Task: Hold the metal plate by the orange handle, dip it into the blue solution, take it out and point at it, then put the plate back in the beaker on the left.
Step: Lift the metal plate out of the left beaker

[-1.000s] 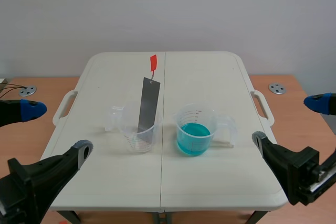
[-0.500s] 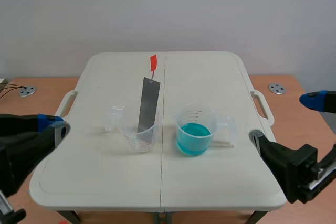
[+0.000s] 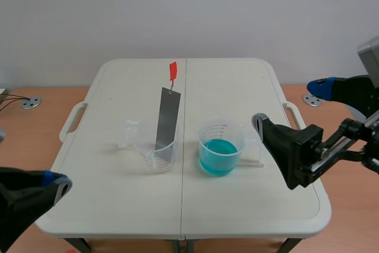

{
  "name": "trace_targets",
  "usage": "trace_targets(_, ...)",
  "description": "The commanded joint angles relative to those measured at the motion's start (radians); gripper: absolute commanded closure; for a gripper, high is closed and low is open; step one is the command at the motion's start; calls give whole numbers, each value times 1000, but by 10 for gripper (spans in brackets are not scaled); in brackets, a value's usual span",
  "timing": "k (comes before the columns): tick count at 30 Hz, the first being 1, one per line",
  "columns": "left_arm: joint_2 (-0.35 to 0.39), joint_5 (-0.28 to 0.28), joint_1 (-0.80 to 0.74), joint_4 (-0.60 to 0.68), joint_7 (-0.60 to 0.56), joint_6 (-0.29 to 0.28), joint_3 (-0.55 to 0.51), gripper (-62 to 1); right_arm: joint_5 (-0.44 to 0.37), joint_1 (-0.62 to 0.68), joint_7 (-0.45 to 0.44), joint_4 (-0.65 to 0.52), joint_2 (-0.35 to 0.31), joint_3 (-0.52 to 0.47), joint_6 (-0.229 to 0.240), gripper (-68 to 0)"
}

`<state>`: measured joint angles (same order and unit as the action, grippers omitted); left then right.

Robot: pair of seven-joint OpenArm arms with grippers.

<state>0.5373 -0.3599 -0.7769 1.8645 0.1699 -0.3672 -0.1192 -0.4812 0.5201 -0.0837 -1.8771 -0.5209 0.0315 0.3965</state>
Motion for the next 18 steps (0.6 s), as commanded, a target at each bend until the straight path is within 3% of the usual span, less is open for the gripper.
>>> trace_targets(1, -5, -10, -46, -41, -13, -1, -4, -16, -25, -37, -6, 7, 1, 5, -4, -663)
trace_targets(12, -5, -10, -126, -349, -19, -1, 45, -16, -119, -208, 38, 79, 4, 110, -4, -663)
trace_targets(16, -11, -9, -126, -455, -24, -2, 77, -16, -134, -272, 84, 116, 46, 135, -4, -663)
trace_targets(18, -11, 23, -124, -497, -40, -5, 101, -16, -133, -303, 97, 140, 71, 149, -4, -663)
